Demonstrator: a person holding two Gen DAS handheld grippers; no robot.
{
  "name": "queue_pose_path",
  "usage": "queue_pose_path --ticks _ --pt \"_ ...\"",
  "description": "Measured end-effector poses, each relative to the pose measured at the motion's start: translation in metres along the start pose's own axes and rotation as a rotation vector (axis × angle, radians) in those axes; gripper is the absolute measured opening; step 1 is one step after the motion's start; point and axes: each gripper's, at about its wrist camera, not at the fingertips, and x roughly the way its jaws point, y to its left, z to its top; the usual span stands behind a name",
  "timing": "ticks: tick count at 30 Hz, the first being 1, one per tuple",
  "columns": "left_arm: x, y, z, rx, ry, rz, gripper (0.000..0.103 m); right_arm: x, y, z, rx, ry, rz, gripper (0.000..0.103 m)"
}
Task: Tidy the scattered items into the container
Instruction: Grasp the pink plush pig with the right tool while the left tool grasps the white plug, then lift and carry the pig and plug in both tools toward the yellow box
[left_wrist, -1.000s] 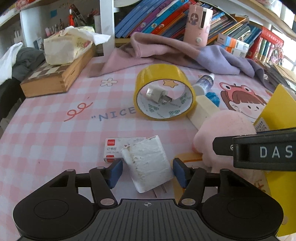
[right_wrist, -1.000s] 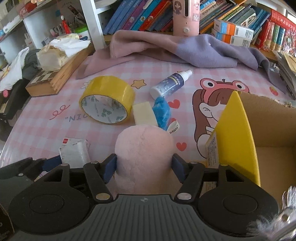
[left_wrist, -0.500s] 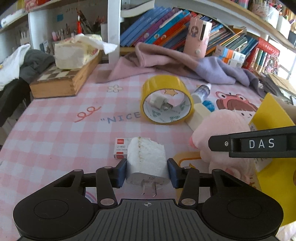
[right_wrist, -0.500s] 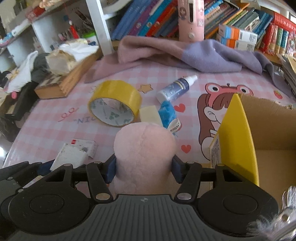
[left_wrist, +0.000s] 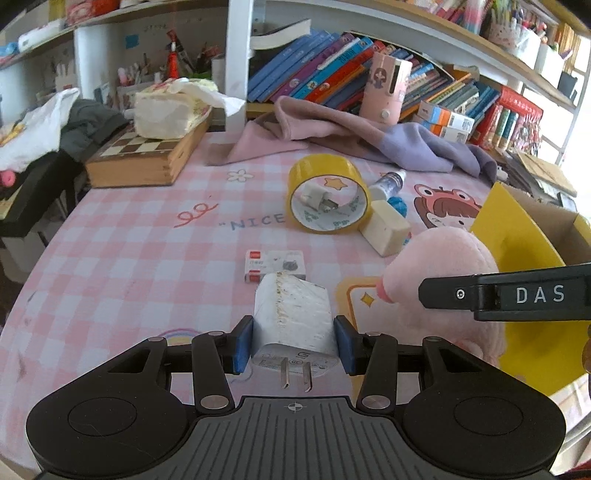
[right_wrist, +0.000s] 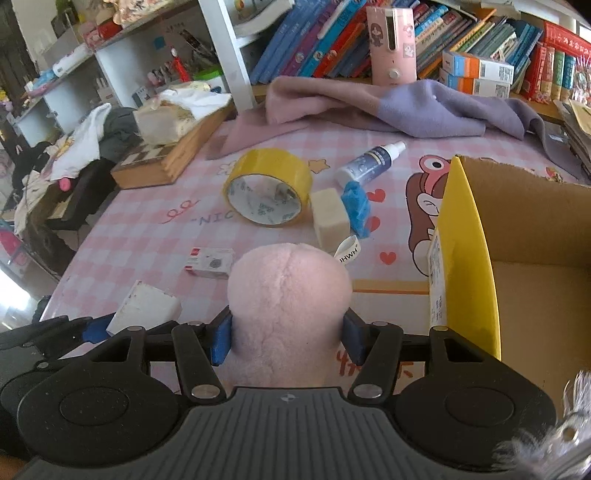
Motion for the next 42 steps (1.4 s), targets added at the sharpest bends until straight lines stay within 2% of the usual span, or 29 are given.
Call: queue_pose_path --ticks 10,17,34,42 --pt "-0.061 0.02 -0.013 -0.121 -0.039 -0.084 0.045 -0.05 0.016 -0.024 -0.085 -0.053 0.039 0.056" --pt "-0.102 0.026 -0.033 -0.174 -0.073 -0.132 0.045 -0.086 0.025 -0.058 -0.071 -0.082 0.033 0.056" --pt "-0.185 0.031 -0.119 -0.248 -0.099 -0.179 0.045 -0.157 0.061 -0.152 -0.062 -0.099 0.023 0.056" --pt "-0.207 0.024 -0.133 -0.23 -0.11 -0.218 0.045 -0.184 0.061 -0.173 -0.017 -0.116 -0.012 0.056"
